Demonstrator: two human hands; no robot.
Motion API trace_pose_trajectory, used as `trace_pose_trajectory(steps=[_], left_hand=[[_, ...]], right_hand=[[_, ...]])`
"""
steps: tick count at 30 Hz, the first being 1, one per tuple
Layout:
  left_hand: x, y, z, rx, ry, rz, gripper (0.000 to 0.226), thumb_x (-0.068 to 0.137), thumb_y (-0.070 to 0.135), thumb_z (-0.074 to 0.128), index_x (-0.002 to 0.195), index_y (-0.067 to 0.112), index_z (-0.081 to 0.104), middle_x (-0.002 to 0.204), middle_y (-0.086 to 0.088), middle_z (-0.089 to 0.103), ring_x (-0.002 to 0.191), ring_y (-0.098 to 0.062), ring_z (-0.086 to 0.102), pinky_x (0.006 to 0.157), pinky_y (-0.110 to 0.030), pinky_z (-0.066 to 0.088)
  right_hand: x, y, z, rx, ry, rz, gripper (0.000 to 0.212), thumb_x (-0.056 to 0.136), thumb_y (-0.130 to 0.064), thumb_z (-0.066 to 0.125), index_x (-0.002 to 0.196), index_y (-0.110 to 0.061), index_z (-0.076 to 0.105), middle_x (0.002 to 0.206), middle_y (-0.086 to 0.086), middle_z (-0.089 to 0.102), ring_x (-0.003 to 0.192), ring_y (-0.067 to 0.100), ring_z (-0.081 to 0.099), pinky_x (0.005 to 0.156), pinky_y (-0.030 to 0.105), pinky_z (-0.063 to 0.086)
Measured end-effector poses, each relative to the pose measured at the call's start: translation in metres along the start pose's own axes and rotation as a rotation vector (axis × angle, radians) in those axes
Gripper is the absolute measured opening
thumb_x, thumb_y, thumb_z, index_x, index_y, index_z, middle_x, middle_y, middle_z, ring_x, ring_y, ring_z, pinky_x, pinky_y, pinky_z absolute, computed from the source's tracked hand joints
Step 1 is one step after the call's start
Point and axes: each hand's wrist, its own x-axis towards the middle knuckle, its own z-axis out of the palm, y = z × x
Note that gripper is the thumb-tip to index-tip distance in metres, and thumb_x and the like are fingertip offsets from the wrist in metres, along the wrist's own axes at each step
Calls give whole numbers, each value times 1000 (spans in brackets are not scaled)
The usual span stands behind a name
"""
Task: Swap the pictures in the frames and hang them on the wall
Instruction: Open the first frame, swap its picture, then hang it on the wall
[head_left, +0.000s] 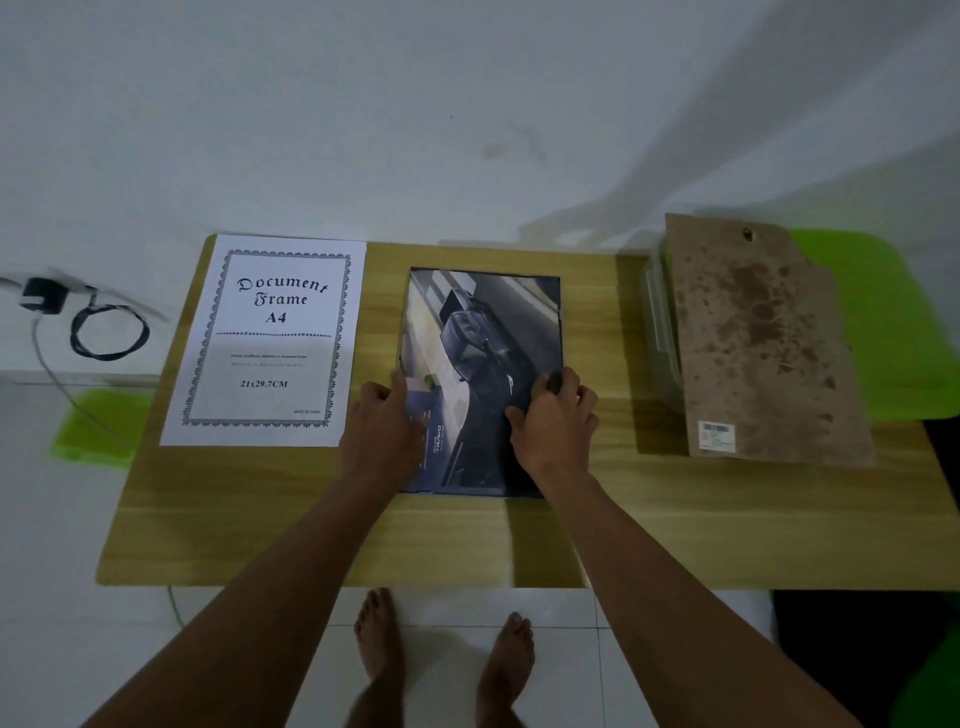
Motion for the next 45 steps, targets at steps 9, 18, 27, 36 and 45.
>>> trace_pose_trajectory(steps=[9,18,27,36,45], left_hand=[[-3,0,3,52,12,13,87,86,54,61,151,15,20,130,-13,43,113,-29,49,85,-40,49],[-3,-4,5,3,46,19,83,84,53,63,149,16,25,124,-14,47,108,-29,53,84,-39,53],[-4,5,2,-30,79,-33,75,86,49,62,146,16,30,120,-14,49,105,-29,52,81,-39,53],[-5,12,-6,-58,86,-68,55,91,46,54,137,19,41,124,-14,48,114,-34,47,84,-43,47],[-11,30,-61,-687,136,-88,23,85,30,70,100,24,54,88,8,70,79,-10,67,70,-34,54]], right_hand=[[5,5,-2,337,128,5,69,89,-19,70,149,-15,35,147,8,45,137,26,38,113,44,35],[28,4,-27,729,157,231,25,86,-10,72,102,-23,58,84,-6,62,81,10,60,72,21,47],[27,12,-24,563,206,182,6,90,-21,69,90,-20,64,95,-3,60,88,13,58,65,21,39],[26,13,-27,864,91,99,18,103,-14,42,114,-24,51,109,2,62,93,18,59,71,31,49],[18,18,-53,970,43,156,21,101,-17,47,121,-20,54,110,2,66,98,13,63,76,26,51]])
